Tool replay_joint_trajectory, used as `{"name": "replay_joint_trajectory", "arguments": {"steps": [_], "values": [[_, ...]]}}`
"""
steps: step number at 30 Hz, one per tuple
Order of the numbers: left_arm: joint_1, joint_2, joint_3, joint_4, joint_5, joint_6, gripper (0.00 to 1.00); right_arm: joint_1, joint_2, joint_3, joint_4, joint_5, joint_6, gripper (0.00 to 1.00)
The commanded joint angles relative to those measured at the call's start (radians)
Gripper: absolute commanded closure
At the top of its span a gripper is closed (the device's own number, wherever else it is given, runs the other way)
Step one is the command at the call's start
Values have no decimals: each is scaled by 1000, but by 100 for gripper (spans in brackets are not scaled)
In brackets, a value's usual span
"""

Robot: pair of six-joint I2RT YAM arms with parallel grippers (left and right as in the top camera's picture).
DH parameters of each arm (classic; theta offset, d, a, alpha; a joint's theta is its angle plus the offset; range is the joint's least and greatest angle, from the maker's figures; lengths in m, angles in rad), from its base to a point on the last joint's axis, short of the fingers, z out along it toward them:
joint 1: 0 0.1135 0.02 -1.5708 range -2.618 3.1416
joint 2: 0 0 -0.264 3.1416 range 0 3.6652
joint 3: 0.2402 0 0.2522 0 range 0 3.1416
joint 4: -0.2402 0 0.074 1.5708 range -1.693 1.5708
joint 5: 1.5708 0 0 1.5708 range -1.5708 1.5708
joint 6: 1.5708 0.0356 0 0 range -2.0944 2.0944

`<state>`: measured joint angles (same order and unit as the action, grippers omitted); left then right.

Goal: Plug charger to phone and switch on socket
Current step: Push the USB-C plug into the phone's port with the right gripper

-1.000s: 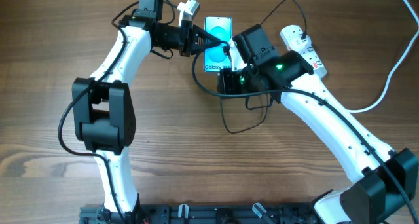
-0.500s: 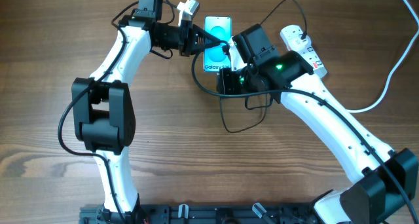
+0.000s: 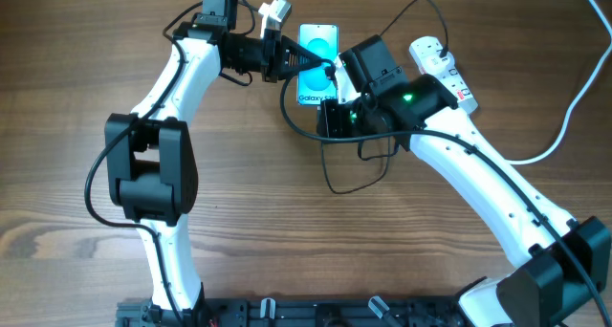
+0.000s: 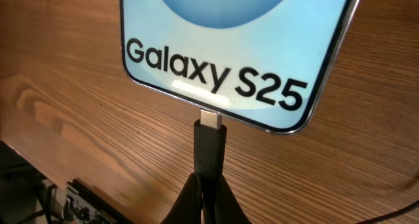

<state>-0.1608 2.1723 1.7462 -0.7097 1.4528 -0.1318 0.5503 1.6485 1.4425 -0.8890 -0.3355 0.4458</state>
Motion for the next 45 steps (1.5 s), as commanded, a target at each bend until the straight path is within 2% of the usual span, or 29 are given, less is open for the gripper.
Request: {"name": "replay_joint_trajectory", "arguments": {"steps": [1, 30, 45], "values": [[6, -37, 18, 4, 53, 12, 96, 3, -19, 23, -8, -7, 10, 96], [5, -37, 18, 3, 54, 12, 96, 14, -18, 23, 6, -23, -2, 96], [5, -37, 18, 2, 54, 11, 96, 20, -18, 23, 13, 51, 25, 96]]}}
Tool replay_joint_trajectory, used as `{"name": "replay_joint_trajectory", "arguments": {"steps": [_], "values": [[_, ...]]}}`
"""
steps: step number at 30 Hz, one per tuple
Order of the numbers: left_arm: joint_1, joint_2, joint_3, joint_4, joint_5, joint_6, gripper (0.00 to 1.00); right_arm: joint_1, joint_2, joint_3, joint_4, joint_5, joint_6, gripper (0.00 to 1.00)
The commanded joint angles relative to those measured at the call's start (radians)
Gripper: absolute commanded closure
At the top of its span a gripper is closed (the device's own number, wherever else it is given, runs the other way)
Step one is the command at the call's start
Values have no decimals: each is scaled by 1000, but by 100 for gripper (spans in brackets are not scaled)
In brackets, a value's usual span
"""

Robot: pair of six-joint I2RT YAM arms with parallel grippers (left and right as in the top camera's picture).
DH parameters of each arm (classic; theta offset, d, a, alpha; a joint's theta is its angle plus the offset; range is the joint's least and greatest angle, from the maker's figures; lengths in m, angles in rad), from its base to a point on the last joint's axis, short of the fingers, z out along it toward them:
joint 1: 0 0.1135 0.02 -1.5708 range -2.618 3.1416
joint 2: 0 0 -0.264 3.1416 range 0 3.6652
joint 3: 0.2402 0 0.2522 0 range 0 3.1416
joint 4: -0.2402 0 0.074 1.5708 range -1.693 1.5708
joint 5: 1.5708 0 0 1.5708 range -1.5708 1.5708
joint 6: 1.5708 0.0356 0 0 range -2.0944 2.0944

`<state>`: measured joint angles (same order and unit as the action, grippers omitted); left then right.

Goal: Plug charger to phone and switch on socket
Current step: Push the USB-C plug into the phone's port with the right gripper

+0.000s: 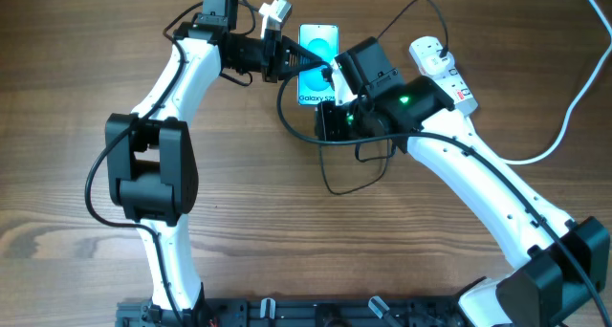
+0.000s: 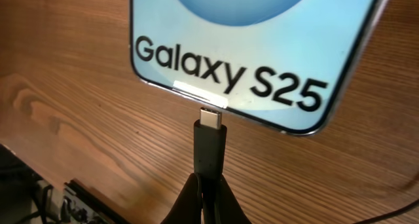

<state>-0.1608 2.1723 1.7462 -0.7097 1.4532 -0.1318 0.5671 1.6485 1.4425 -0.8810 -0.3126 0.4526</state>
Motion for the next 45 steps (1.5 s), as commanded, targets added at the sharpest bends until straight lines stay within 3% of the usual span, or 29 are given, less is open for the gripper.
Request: {"name": "replay_joint_trajectory", "arguments": {"steps": [1, 45], "values": [[5, -37, 18, 2, 53, 11, 96, 3, -18, 23, 3, 34, 18, 96], [5, -37, 18, -1, 69, 12, 96, 8, -18, 23, 13, -2, -8, 96]]}}
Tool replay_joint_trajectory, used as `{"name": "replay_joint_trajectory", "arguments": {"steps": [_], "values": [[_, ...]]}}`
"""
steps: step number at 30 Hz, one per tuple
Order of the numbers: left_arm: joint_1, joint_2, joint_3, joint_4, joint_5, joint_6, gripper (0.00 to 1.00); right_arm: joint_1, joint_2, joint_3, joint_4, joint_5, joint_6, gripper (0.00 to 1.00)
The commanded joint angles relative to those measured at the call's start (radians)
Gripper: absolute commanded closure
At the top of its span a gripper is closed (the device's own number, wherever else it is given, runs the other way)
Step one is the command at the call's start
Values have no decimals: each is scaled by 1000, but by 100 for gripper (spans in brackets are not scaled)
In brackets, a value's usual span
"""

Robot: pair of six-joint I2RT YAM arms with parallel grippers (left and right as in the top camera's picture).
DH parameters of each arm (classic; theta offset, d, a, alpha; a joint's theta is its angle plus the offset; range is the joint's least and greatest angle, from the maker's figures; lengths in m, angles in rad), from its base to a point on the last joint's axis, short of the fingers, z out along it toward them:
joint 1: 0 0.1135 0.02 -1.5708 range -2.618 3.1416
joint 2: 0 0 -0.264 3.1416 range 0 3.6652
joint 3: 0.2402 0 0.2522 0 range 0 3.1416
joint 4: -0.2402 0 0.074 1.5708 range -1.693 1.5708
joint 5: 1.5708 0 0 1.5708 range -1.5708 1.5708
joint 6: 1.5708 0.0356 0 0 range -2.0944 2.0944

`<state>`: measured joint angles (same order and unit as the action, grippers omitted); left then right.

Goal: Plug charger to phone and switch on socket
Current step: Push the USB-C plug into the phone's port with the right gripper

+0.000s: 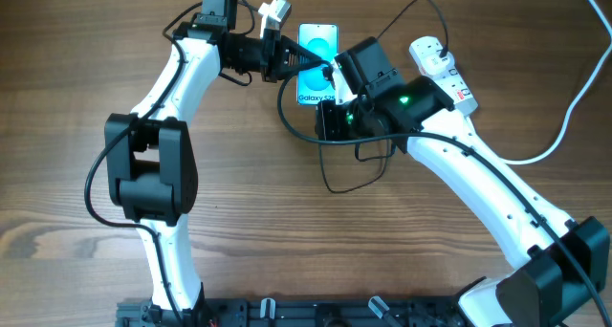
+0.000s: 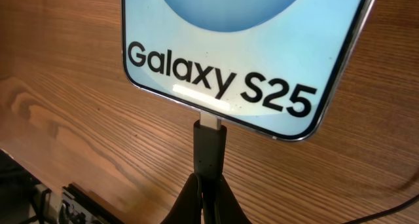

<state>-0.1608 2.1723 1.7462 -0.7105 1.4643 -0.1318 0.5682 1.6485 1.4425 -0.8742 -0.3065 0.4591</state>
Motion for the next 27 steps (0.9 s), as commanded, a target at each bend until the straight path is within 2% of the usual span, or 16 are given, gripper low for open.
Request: {"name": "replay_joint_trajectory", "arguments": {"steps": [1, 27], "values": [[5, -37, 18, 0, 58, 12, 96, 7, -18, 23, 7, -8, -14, 96], [5, -37, 18, 0, 52, 13, 96, 6, -18, 23, 41, 49, -21, 96]]}}
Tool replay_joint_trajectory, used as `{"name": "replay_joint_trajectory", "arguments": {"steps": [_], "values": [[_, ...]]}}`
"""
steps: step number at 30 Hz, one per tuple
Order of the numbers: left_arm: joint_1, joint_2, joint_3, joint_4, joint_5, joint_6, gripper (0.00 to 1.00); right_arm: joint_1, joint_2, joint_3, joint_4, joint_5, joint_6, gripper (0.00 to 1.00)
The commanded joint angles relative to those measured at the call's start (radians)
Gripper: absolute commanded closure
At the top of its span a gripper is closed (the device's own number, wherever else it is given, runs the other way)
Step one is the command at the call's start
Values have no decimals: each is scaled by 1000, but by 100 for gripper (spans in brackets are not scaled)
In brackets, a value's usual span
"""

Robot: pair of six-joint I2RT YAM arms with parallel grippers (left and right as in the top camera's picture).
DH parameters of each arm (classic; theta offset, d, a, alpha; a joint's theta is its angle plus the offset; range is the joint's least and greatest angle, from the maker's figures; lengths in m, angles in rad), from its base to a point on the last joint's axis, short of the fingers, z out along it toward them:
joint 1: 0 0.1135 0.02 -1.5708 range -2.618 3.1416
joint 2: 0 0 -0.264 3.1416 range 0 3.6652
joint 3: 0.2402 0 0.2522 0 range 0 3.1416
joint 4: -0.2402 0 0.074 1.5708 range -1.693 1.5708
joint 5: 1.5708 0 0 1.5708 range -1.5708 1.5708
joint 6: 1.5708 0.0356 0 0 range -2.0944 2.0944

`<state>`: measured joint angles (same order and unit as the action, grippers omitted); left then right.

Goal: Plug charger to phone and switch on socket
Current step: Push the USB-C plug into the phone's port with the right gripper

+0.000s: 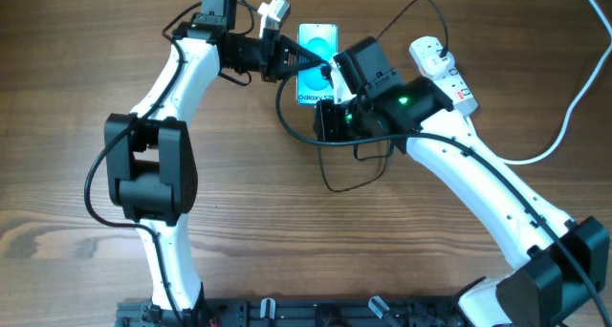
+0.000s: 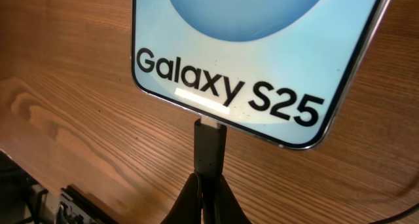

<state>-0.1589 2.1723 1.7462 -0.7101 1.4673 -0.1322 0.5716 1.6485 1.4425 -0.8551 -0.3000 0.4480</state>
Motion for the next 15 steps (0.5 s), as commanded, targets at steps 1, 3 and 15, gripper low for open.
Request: {"name": "replay_joint_trajectory", "arguments": {"steps": [1, 3, 15], "values": [[3, -37, 18, -1, 45, 14, 96, 0, -18, 23, 29, 42, -10, 96], [3, -37, 18, -1, 45, 13, 96, -6, -18, 23, 32, 42, -11, 96], [3, -37, 18, -12, 46, 13, 96, -10, -18, 24, 106, 78, -22, 96]]}}
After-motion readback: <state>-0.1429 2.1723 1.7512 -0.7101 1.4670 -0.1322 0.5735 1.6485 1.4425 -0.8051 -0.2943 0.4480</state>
